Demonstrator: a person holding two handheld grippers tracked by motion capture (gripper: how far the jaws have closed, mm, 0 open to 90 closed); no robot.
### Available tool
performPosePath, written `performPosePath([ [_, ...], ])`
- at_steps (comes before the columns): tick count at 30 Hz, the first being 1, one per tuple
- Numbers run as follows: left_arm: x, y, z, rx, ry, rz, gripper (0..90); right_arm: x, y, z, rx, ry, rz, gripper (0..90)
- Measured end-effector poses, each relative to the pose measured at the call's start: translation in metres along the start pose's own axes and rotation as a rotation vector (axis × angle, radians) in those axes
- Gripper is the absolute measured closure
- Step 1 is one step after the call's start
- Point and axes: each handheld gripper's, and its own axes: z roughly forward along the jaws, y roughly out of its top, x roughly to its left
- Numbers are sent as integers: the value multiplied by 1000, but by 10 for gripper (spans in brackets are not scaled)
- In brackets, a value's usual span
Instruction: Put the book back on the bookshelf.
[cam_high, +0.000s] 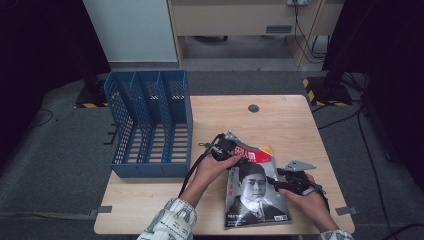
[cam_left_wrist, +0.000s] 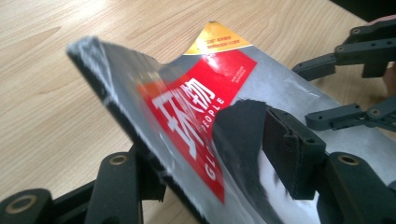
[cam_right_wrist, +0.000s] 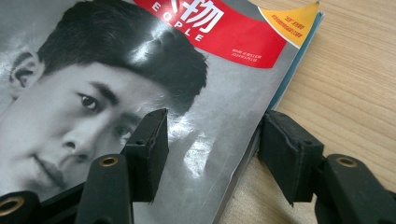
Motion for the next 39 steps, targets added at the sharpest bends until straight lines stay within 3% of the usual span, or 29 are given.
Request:
performPosePath([
  [5,5,7,5,29,-1,-42,349,0,0,1,-5,1,-12,426],
  [9,7,11,11,48,9,-36,319,1,0,1,-4,1,-20,426],
  [13,8,14,13,48,-5,-22,458,1,0,1,-9,1,-20,426],
  [17,8,18,15,80,-15,1,562,2,0,2,-10,3,-31,426],
  [31,4,27,13,101,-34,-51,767,3,1,1,-9,-7,-56,425],
  [39,1,30,6,96,-17,-63,808,3,1,2,-9,-11,-41,396],
])
